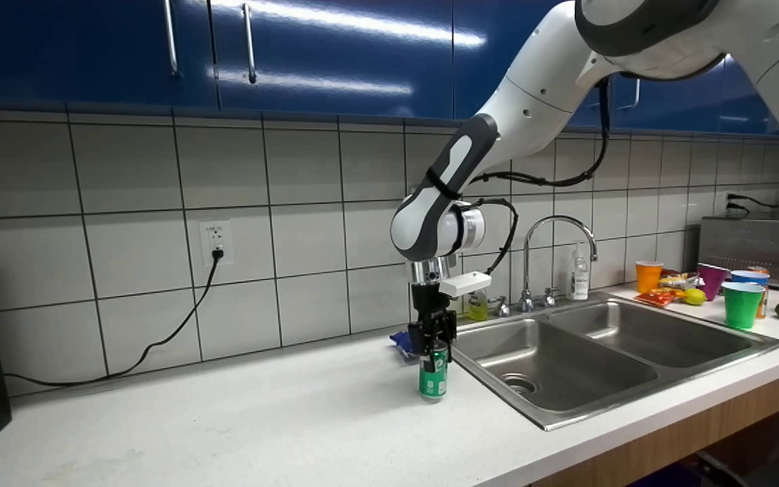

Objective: Pick up the canned drink and put it in the sink

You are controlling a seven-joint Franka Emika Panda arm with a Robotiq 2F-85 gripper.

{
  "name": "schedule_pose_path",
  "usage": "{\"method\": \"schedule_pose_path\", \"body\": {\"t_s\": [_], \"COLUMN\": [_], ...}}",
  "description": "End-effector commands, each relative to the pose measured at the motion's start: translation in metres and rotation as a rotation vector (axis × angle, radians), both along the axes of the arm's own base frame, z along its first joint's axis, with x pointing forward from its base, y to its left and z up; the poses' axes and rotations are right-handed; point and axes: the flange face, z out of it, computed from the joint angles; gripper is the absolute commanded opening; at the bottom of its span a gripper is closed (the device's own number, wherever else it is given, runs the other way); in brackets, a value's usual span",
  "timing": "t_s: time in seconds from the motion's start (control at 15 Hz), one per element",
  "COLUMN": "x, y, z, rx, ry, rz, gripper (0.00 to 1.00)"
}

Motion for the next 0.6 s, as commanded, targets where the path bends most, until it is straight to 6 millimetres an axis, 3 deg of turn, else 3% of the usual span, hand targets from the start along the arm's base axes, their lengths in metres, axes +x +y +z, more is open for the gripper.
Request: {"method": "schedule_pose_path", "body": {"t_s": [0.0,0.53], "x": [0.005,0.005], "y": [0.001,0.003], "z": [0.018,0.03], "rx": [-0.005,-0.002], "ry": [-0.02,-0.04], "rz": [0.008,0.008], "gripper": [0.38,0.38]}}
